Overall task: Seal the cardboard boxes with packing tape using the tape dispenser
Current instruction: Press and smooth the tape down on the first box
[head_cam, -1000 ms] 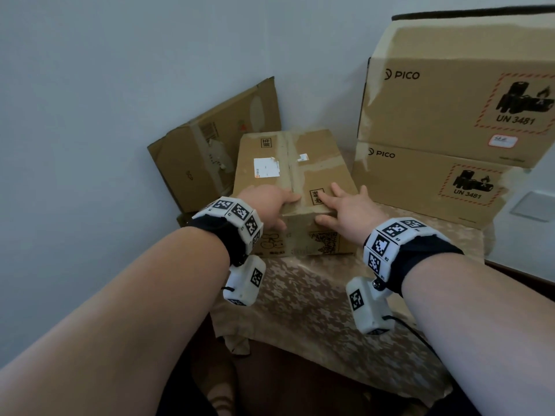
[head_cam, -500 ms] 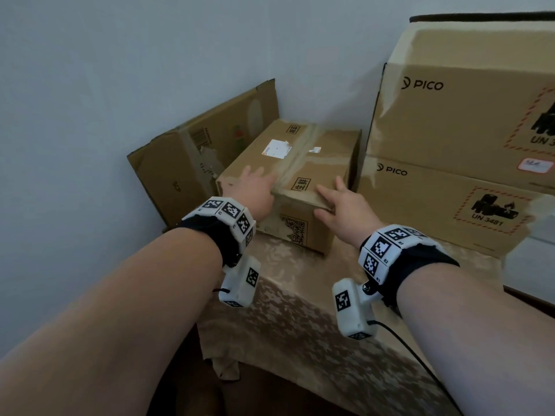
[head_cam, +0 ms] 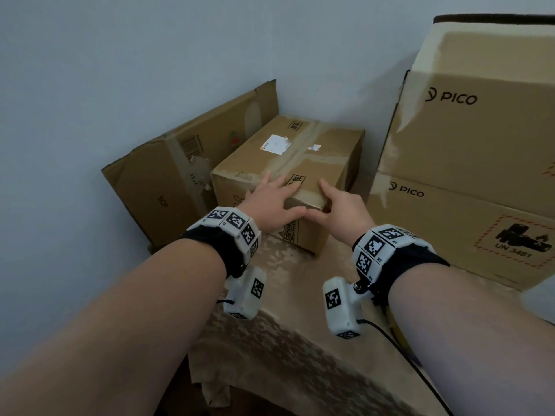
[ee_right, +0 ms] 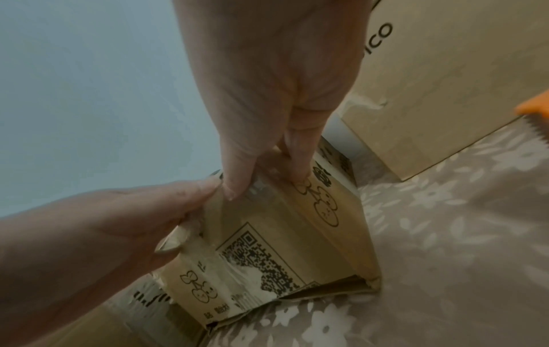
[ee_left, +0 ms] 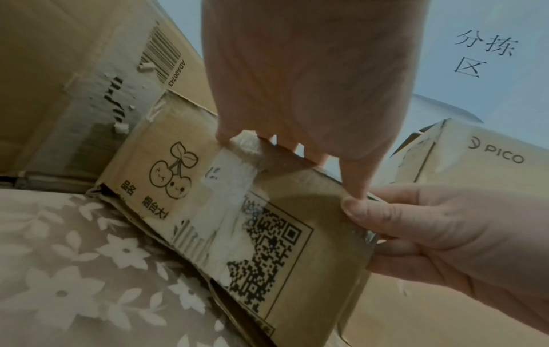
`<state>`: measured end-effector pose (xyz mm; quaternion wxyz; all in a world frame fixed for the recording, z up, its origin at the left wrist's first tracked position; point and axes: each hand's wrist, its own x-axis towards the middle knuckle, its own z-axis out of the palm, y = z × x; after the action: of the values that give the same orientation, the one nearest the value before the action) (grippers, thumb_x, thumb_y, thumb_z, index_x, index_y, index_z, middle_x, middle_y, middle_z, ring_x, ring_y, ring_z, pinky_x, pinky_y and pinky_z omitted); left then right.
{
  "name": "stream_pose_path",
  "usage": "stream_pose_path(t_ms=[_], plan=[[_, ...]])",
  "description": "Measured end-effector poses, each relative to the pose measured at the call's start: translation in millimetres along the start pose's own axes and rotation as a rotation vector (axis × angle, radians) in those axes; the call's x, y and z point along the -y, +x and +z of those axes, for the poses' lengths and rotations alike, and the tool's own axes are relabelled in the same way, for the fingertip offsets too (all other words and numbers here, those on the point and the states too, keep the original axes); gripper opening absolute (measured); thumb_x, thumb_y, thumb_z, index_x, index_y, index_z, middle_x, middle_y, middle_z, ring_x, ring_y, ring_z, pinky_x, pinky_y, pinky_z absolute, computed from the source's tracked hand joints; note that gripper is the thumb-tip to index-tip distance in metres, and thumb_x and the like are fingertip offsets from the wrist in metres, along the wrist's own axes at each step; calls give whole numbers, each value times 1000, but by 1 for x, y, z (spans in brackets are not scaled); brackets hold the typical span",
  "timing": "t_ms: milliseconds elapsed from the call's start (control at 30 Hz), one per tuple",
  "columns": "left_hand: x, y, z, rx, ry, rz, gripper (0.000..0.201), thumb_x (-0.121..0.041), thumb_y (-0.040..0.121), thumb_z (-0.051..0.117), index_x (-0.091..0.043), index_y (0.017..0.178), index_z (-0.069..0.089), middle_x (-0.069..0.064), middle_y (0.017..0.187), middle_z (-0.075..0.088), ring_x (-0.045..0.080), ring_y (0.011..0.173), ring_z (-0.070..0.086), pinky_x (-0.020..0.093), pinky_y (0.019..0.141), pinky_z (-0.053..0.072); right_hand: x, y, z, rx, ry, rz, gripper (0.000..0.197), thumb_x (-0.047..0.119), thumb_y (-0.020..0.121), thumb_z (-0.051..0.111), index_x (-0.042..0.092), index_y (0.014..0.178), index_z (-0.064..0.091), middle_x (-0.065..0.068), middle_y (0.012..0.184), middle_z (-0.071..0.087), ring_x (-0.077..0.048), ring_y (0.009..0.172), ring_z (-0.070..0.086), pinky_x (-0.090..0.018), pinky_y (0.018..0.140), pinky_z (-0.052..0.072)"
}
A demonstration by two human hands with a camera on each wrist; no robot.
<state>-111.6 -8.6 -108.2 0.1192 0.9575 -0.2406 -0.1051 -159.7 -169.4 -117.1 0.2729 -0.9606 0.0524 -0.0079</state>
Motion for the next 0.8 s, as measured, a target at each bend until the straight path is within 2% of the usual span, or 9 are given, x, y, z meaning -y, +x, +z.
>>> stream_pose_path(t_ms=[133,300,433,567,800], plan=[[7,15,-2,21,-39,-60,82,-70,87,34,-29,153,8,-1,161,-1,29,146,-14,59,116,5,1,17,4,22,18,-8,81,51,88,59,23,153,18,-11,137,53,-25,125,48,-31,100,40],[19,38,4,-2,-23,-95,90,-78,82,27,-28,153,7,1,161,0,31,146,-12,60,115,5,0,40,14,-7,53,-36,75,48,90,58,26,152,23,-12,141,50,-26,126,48,-35,104,41],[22,48,6,-26,-35,-116,91,-79,80,28,-28,153,10,3,161,2,31,146,-9,60,115,6,-4,51,19,-30,31,-77,74,48,89,58,25,152,25,-12,139,51,-27,127,48,-37,106,40],[15,47,6,-64,-82,-152,89,-77,80,36,-28,151,16,0,160,7,28,146,-4,64,113,6,-10,53,22,-39,5,-104,76,51,88,58,26,152,24,-12,136,54,-28,124,49,-37,104,41],[7,44,6,-78,-96,-121,81,-72,84,38,-30,150,20,-4,159,9,31,146,-4,69,110,5,-15,49,14,-37,54,-118,80,49,80,70,28,148,33,-4,139,54,-21,128,49,-31,106,40]])
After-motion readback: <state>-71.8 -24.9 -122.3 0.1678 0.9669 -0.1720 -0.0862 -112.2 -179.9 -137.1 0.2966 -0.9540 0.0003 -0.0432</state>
